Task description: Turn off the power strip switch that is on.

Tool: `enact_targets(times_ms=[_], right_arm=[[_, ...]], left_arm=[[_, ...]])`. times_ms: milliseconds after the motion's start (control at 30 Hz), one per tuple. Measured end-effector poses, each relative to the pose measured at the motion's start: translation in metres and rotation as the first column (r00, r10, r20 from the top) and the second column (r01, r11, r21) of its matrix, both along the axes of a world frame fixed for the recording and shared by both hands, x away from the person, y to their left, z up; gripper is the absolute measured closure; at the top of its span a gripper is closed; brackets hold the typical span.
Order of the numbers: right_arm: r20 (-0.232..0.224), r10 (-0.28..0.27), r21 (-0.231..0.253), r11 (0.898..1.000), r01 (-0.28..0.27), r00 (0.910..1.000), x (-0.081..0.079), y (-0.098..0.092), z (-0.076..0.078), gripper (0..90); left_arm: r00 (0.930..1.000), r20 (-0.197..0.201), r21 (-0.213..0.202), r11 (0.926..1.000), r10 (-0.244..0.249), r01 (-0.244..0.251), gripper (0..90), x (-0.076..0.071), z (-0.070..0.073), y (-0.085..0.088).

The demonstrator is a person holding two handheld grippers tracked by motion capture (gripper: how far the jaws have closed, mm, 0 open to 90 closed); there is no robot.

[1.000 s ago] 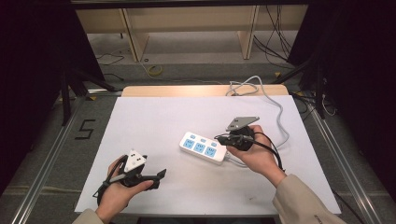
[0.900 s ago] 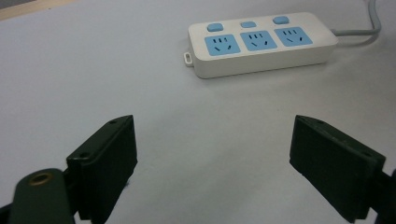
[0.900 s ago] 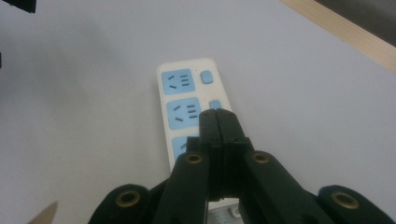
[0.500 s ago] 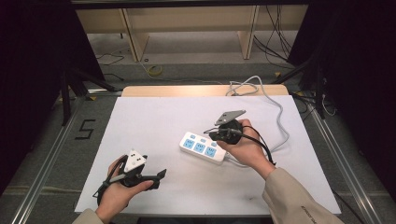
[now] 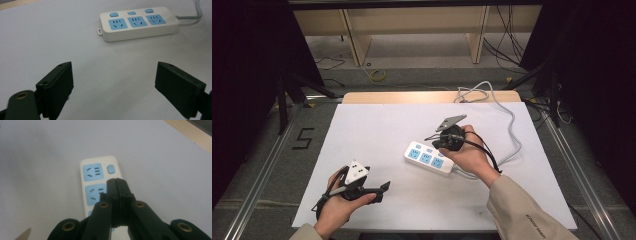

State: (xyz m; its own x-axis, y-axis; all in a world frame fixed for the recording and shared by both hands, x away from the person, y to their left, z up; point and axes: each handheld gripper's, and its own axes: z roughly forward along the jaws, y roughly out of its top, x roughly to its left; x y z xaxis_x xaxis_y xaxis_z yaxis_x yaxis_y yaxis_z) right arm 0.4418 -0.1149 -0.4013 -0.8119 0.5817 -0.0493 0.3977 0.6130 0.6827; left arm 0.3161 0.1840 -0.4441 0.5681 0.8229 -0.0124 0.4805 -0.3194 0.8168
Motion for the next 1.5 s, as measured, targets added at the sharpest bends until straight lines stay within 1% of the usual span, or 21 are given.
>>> enact_targets(times_ms=[300, 333, 400, 600, 700, 933, 1100, 1133, 1200, 1300, 1333, 1367, 1433, 1500], right_arm=[[-0.017, -0.006, -0.019, 1.000, 0.005, 0.9998, 0.007, 0.005, -0.001, 90.0], [-0.020, -0.012, -0.014, 1.000, 0.012, 0.9997, 0.008, 0.006, -0.001, 90.0], [-0.023, -0.014, -0.018, 1.000, 0.014, 0.9996, 0.010, 0.007, -0.002, 90.0], [-0.031, -0.006, -0.037, 0.999, 0.005, 0.9995, 0.014, 0.013, -0.006, 90.0], [-0.042, -0.009, -0.045, 0.999, 0.007, 0.9991, 0.016, 0.015, -0.008, 90.0], [-0.051, -0.009, -0.056, 0.998, 0.007, 0.9987, 0.020, 0.019, -0.010, 90.0], [-0.061, -0.006, -0.074, 0.997, 0.001, 0.9981, 0.022, 0.021, -0.012, 90.0], [-0.063, -0.009, -0.071, 0.997, 0.004, 0.9979, 0.023, 0.022, -0.013, 90.0], [-0.069, -0.011, -0.083, 0.997, 0.005, 0.9976, 0.025, 0.023, -0.015, 90.0], [-0.086, -0.016, -0.093, 0.996, 0.008, 0.9962, 0.028, 0.025, -0.016, 90.0], [-0.082, -0.015, -0.094, 0.996, 0.007, 0.9965, 0.029, 0.025, -0.017, 90.0], [-0.090, -0.022, -0.096, 0.995, 0.013, 0.9957, 0.029, 0.026, -0.017, 90.0], [-0.093, -0.019, -0.102, 0.995, 0.009, 0.9955, 0.030, 0.027, -0.018, 90.0], [-0.093, -0.019, -0.110, 0.994, 0.008, 0.9955, 0.032, 0.029, -0.018, 90.0]], left_arm=[[1.0000, 0.001, -0.003, 1.0000, 0.000, 0.000, 14.6, 0.000, 0.000, -0.001], [1.0000, 0.001, 0.000, 1.0000, -0.001, 0.001, 14.6, 0.000, 0.000, 0.000], [1.0000, 0.000, 0.000, 1.0000, -0.003, 0.003, 14.6, 0.000, 0.000, -0.001], [1.0000, 0.000, 0.001, 1.0000, -0.002, 0.002, 14.6, 0.000, 0.000, -0.001], [1.0000, 0.001, 0.004, 1.0000, -0.003, 0.003, 14.7, 0.000, 0.000, -0.001], [1.0000, 0.002, 0.003, 1.0000, -0.003, 0.003, 14.8, 0.000, 0.000, -0.001], [1.0000, 0.002, 0.002, 1.0000, -0.004, 0.004, 14.8, 0.000, 0.000, -0.001], [1.0000, 0.003, 0.002, 1.0000, -0.004, 0.004, 14.7, 0.000, 0.000, -0.001], [1.0000, 0.005, 0.000, 1.0000, -0.003, 0.003, 14.8, 0.000, 0.000, -0.001], [1.0000, 0.005, -0.003, 1.0000, -0.003, 0.003, 14.8, 0.000, 0.000, -0.002], [1.0000, 0.005, 0.003, 1.0000, -0.007, 0.007, 14.8, 0.000, 0.000, -0.001], [1.0000, 0.005, 0.003, 1.0000, -0.007, 0.007, 14.8, 0.000, 0.000, -0.001], [1.0000, 0.006, -0.001, 1.0000, -0.004, 0.004, 14.8, 0.000, 0.000, -0.001], [1.0000, 0.005, 0.003, 1.0000, -0.007, 0.007, 14.8, 0.000, 0.000, -0.001]])
